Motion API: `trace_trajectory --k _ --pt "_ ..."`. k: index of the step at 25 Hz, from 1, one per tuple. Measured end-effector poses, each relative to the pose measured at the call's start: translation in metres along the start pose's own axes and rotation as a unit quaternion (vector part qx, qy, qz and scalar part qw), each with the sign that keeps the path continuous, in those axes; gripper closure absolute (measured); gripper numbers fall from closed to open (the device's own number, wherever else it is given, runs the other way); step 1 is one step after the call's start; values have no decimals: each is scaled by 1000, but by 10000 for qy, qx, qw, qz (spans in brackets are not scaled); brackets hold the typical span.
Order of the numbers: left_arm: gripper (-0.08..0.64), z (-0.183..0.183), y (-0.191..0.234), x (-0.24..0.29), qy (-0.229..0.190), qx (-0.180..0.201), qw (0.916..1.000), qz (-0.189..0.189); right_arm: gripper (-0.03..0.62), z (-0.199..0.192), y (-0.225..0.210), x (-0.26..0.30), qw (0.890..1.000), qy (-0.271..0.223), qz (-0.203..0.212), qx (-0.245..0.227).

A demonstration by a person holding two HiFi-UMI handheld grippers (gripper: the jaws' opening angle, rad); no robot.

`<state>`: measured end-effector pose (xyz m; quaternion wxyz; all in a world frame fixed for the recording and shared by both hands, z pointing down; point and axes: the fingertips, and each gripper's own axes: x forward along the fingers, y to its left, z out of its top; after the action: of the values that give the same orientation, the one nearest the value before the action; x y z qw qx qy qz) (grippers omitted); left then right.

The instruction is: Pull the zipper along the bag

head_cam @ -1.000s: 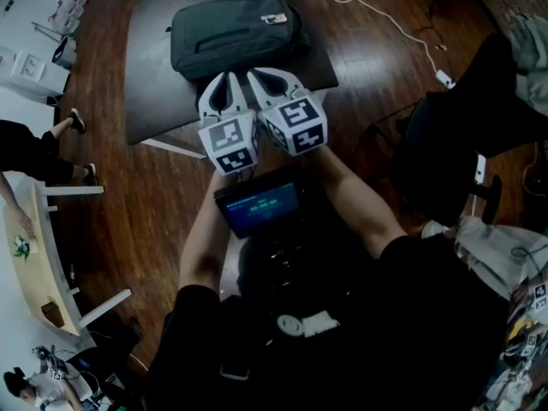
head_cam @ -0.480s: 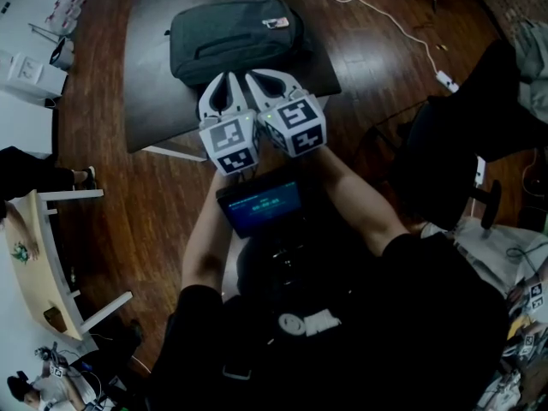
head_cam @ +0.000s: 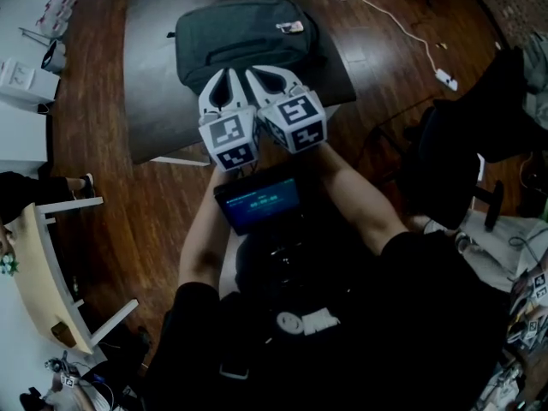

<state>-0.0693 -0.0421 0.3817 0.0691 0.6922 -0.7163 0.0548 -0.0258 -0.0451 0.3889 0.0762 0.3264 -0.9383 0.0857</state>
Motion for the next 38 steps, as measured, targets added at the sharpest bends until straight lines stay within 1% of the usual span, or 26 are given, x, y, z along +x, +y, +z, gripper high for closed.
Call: trace_trajectory --k 4,11,17,22,25,28,31,38 --pt "557 -5 19 10 23 -53 9999 -83 580 -2 4 20 9999 61 -112 -6" --pt "557 -5 52 32 -37 -266 9993 -250 580 -4 12 57 9995 235 -198 -85" --pt "557 -13 79 67 110 -401 9987 -304 580 1 -1 95 9987 359 -336 -117" --pt "557 -16 76 69 173 -454 9981 -387 580 1 -3 94 9986 359 -381 -64" --pt "557 -19 78 75 256 -395 9982 -382 580 -4 -9 98 9983 432 -390 21" --pt "557 -19 84 78 223 -365 9986 -313 580 -1 -8 104 9987 363 -344 -13" --pt "557 -13 92 84 59 -311 9994 -163 580 -5 -9 111 9991 373 -213 -57" --pt "557 -29 125 122 328 -276 9987 292 580 -18 -39 149 9977 648 194 -39"
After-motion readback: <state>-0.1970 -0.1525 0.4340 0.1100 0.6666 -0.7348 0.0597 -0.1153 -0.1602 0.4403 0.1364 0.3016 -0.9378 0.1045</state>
